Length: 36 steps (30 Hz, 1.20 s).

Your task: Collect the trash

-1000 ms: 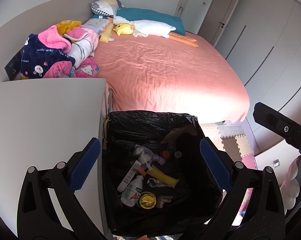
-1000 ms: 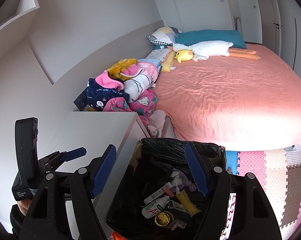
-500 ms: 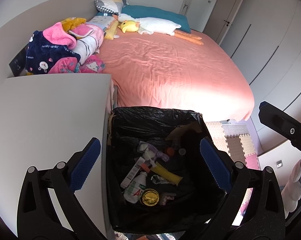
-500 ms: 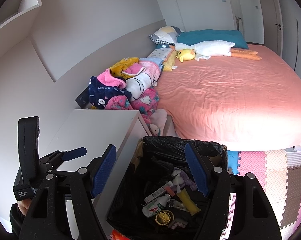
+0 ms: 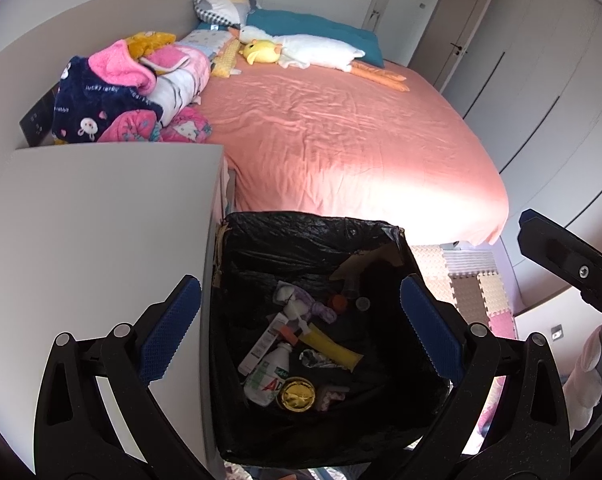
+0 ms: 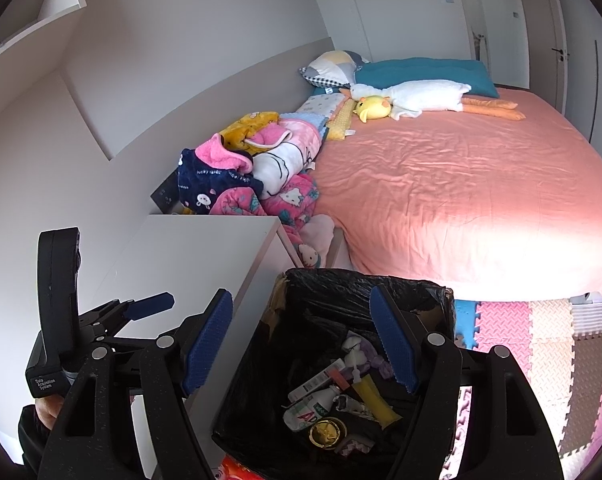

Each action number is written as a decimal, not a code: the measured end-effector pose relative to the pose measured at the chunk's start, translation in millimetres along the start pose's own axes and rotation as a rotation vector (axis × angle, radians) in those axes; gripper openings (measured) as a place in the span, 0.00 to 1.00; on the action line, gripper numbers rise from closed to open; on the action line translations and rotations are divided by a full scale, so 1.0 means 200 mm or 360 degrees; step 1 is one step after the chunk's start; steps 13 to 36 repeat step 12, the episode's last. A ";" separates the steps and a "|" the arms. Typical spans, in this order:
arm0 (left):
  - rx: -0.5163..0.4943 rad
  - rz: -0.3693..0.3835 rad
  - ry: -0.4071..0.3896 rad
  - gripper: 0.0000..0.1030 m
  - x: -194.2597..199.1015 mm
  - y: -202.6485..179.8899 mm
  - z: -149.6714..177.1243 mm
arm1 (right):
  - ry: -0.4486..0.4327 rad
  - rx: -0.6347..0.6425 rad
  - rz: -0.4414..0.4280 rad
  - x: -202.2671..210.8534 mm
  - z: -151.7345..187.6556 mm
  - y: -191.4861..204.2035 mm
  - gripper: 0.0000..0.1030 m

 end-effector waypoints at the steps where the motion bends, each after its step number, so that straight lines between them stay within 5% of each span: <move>1: -0.0012 0.0002 -0.0023 0.94 0.01 0.00 -0.01 | 0.0000 -0.0001 0.0002 0.00 0.00 -0.01 0.70; 36: -0.0046 -0.0019 0.0010 0.94 -0.02 -0.02 -0.01 | -0.0001 -0.0007 0.0003 0.00 0.00 -0.03 0.70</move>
Point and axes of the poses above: each gripper's, at about its wrist camera, not at the fingertips, and x roughly against the way its jaws point, y to its left, z to its underside, the point moved 9 cm from there along -x, roughly the way its jaws point, and after that the axes turned 15 degrees about -y, right-handed, at the moved point
